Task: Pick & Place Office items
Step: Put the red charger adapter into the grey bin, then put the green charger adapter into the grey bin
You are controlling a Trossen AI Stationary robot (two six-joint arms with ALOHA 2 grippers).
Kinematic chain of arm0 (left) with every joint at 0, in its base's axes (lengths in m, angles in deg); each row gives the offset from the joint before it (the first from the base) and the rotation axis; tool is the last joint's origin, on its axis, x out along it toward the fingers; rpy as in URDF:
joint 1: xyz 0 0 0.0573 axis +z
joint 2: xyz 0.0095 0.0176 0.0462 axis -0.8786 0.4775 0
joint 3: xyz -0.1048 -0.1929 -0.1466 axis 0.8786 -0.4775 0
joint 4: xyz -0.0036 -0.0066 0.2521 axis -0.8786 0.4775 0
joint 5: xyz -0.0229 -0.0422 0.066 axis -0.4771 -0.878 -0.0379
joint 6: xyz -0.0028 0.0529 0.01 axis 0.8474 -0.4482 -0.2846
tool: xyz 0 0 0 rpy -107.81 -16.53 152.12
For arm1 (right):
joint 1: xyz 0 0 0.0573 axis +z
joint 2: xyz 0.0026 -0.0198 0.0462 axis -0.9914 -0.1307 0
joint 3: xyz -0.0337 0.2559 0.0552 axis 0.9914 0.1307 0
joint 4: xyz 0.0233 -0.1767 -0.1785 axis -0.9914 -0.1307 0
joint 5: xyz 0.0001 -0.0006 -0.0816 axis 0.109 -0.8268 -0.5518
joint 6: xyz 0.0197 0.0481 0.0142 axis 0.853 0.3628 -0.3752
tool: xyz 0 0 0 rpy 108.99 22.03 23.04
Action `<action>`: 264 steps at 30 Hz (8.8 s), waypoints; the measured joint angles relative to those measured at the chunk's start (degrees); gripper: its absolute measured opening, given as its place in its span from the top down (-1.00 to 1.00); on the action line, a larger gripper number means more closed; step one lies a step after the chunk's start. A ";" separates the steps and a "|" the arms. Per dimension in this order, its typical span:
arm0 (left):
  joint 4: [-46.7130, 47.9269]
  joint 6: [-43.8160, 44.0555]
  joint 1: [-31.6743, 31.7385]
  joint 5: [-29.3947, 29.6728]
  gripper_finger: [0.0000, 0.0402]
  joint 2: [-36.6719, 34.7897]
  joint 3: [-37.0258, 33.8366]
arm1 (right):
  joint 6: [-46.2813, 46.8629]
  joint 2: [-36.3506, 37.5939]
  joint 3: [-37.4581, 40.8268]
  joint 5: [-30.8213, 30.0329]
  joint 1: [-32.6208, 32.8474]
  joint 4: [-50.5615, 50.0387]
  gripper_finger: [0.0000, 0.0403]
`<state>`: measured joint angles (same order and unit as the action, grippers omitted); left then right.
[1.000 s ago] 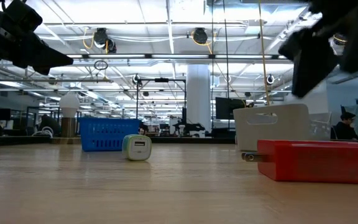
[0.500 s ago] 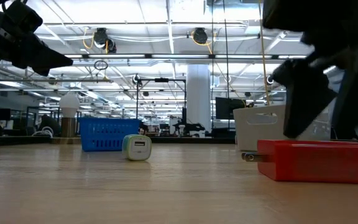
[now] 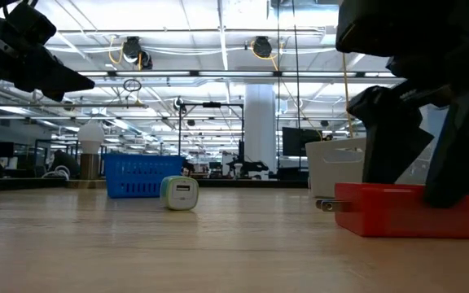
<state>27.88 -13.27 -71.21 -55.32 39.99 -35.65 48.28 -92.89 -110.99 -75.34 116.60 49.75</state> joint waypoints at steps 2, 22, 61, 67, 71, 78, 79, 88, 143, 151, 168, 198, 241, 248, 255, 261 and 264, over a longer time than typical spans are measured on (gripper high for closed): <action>0.00 0.02 0.02 0.00 0.93 0.00 0.00 | -0.34 0.00 0.00 0.05 0.00 0.13 -0.42; -0.17 -0.09 0.00 0.00 0.93 0.00 0.00 | -1.28 3.20 0.15 3.28 -1.54 -0.19 0.05; -0.17 0.52 0.00 0.02 0.93 0.00 -0.02 | -28.92 90.85 43.29 -4.43 -11.71 15.97 0.05; -0.13 0.54 0.00 0.02 0.93 0.00 -0.02 | -30.42 96.31 48.04 -4.24 -11.69 17.11 0.05; -0.11 0.52 0.01 0.02 0.93 0.00 -0.02 | -30.60 98.46 50.68 -4.22 -11.69 17.09 0.05; -0.09 0.54 0.01 0.01 0.93 0.00 -0.02 | -29.96 100.93 53.50 -4.37 -11.67 17.31 0.05; -0.09 0.54 0.02 0.02 0.93 -0.01 -0.02 | -29.94 101.18 53.70 -4.37 -11.67 17.31 0.05; -0.09 0.54 0.01 0.01 0.93 0.00 -0.02 | -29.70 103.17 55.38 -4.35 -11.67 17.29 0.05; -0.17 0.50 0.00 0.02 0.93 0.00 -0.04 | -11.82 56.85 17.05 -5.34 -34.83 -32.52 0.05; -0.17 0.65 0.01 0.02 0.93 0.00 -0.04 | -12.00 49.12 17.31 -2.36 -40.27 -34.29 0.05; -0.13 0.61 0.00 0.02 0.93 -0.02 -0.04 | -13.78 38.48 24.57 3.34 -45.06 -24.00 0.05; 0.28 0.56 0.00 0.02 0.93 -0.02 -0.04 | -18.19 52.07 25.83 4.79 -43.41 -16.01 -0.30; -1.41 6.51 -1.08 0.57 0.93 7.61 0.22 | -23.80 102.71 55.67 9.62 -30.60 6.93 1.00; -7.34 3.50 -2.49 -0.75 0.93 27.29 7.68 | -23.10 102.77 55.67 9.64 -30.60 6.99 1.00; -1.95 0.20 -2.82 -4.18 0.93 47.69 22.98 | -22.09 102.77 55.69 12.36 -30.60 6.99 1.00; -0.95 -4.79 -2.89 -11.26 0.93 59.53 33.85 | -21.27 102.77 55.69 12.55 -30.60 6.97 1.00; 1.10 -4.72 -2.82 -12.62 0.93 65.02 39.67 | -20.91 102.77 55.69 13.96 -30.60 6.97 1.00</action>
<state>28.97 -17.99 -74.04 -67.95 105.01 4.01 27.36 9.88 -55.30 -61.38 86.00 56.72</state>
